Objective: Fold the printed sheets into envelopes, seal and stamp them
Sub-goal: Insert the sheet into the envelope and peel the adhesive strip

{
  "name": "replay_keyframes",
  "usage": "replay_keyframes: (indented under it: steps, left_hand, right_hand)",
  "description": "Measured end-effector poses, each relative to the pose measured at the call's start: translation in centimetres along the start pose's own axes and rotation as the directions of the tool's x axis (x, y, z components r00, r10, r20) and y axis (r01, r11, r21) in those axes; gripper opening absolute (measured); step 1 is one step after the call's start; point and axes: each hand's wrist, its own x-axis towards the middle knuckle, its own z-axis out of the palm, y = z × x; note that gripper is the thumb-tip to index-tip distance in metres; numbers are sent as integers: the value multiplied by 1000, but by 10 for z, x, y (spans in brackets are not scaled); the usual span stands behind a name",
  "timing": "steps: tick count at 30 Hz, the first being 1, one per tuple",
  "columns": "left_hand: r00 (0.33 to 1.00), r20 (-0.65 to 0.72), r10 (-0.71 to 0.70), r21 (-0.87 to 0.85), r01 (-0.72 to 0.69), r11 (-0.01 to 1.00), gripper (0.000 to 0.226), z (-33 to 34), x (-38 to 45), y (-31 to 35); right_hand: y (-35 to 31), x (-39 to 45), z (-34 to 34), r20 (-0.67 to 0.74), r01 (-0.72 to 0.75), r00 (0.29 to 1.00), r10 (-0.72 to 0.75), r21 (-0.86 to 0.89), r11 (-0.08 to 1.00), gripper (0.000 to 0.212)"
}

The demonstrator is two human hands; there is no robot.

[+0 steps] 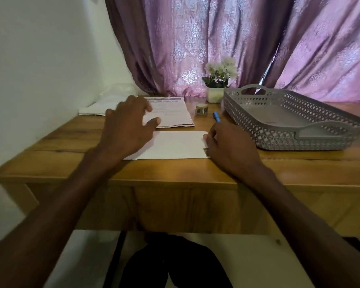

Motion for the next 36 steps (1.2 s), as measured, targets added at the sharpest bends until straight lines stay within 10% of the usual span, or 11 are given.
replay_keyframes:
  steps: [4,8,16,27,36]
  left_hand:
    - [876,-130,-464,-10,467,884,49,-29,-49,-21]
    - [767,-128,-628,147,641,753,66,-32,-58,-11]
    - [833,-12,-554,213,543,812,68,-32,-58,-15]
    - [864,-151,-480,-283,427,859,41,-40,-70,-18]
    - [777,-82,-624,-824,299,481,35,-48,-63,-28]
  right_hand:
    - [-2,-1,-1,2,29,1000,-29,-39,999,31]
    - [-4,-3,-6,21,26,999,-26,-29,999,32]
    - [-9,-6,-12,51,1,999,2,-61,998,30]
    - [-7,-6,-9,14,12,1000,-11,-71,997,24]
    - [-11,25,-22,-159,236,961,-228,34,971,27]
